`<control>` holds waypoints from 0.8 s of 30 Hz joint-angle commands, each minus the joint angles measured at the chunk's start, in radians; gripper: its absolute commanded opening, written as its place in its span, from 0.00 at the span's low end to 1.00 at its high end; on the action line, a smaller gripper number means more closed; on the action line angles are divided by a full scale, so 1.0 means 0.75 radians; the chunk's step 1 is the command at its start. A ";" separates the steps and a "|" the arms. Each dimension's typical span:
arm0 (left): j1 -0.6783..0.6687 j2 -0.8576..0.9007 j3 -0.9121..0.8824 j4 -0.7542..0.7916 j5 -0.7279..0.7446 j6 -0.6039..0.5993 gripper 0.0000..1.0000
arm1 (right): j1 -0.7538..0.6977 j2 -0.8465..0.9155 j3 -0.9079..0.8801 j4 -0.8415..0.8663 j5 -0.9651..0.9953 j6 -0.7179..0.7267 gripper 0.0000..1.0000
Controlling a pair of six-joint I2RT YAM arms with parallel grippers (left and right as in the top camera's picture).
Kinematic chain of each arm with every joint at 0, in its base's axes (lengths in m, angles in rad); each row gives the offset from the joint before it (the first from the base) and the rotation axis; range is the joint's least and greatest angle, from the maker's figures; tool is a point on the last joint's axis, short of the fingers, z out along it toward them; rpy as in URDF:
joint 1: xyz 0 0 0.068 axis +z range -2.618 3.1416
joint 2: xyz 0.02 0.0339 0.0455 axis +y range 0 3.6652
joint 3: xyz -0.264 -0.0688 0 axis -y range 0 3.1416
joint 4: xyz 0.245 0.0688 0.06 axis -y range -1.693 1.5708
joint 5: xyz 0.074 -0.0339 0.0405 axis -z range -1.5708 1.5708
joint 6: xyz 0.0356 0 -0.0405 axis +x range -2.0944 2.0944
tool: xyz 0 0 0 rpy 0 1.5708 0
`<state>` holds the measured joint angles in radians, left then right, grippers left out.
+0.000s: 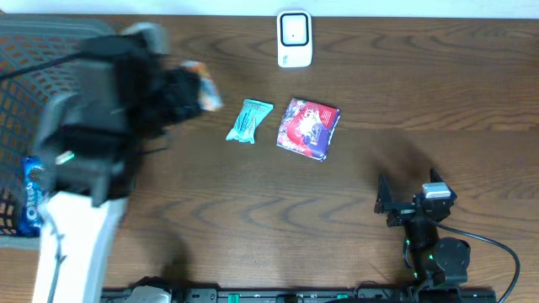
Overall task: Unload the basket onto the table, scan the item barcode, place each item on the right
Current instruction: 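Carry the orange box out and set it below the pink package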
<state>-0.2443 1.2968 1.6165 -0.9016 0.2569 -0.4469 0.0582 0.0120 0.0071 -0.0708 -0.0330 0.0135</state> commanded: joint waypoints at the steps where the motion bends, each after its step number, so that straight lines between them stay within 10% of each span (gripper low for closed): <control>1: -0.194 0.181 -0.012 -0.047 -0.125 0.132 0.08 | -0.012 -0.007 -0.002 -0.005 0.002 -0.015 0.99; 24: -0.409 1.083 -0.012 0.040 -0.122 -0.190 0.07 | -0.012 -0.007 -0.002 -0.005 0.002 -0.015 0.99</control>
<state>-0.5468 2.0850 1.6104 -0.8989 0.1768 -0.5430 0.0582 0.0120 0.0071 -0.0708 -0.0330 0.0135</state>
